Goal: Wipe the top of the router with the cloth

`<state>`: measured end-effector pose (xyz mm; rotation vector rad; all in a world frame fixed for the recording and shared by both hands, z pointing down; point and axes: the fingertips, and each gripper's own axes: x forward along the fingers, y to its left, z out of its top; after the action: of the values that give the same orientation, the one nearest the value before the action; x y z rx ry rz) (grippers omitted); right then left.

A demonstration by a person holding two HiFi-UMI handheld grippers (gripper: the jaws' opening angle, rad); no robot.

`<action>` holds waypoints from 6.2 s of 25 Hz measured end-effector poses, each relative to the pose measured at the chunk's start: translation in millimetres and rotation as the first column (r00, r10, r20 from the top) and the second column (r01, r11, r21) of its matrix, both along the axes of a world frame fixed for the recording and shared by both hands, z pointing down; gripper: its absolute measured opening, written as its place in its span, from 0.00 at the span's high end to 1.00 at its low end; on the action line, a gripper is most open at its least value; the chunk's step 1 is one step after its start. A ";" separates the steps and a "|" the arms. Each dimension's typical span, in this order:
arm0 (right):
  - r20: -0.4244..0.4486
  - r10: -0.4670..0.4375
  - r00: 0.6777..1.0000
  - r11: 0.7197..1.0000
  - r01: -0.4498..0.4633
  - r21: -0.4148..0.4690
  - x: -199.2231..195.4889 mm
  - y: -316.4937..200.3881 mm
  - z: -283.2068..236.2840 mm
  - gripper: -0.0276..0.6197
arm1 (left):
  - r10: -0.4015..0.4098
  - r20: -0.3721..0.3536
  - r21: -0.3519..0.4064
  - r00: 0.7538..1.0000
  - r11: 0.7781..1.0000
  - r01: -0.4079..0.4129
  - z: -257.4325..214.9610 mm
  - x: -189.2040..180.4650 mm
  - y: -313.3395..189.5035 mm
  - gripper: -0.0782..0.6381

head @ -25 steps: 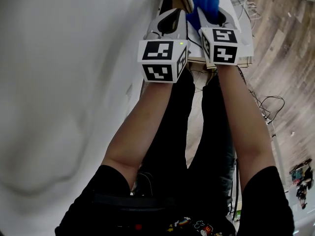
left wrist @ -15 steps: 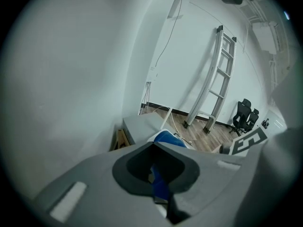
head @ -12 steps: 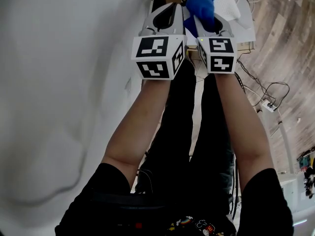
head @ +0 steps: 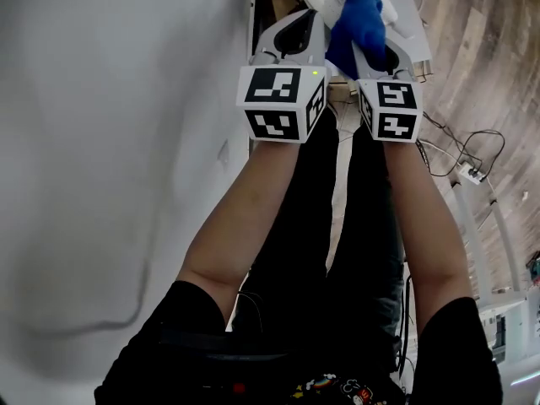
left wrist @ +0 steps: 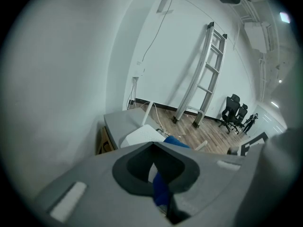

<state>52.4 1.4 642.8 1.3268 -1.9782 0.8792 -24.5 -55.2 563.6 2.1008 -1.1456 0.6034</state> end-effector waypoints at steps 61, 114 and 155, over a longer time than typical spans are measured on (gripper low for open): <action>0.060 0.018 0.998 0.999 -0.015 -0.038 19.3 51.1 -16.2 0.77 | -0.017 0.034 -0.051 0.999 0.999 0.018 0.8 46.4 60.7 0.89; -0.015 -0.099 0.995 0.995 0.099 0.028 104.1 23.7 -1.3 0.77 | -0.061 -0.020 0.018 0.998 0.998 0.062 -14.3 108.7 53.7 0.89; -0.075 -0.496 0.865 0.862 0.501 0.081 13.7 -111.5 -54.2 0.77 | -0.260 -0.133 0.066 0.956 0.961 0.270 -13.6 10.5 -49.9 0.89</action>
<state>66.1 -110.1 588.6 0.8021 -2.1975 0.4965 -14.0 -105.1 550.1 1.9756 -1.3721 0.3007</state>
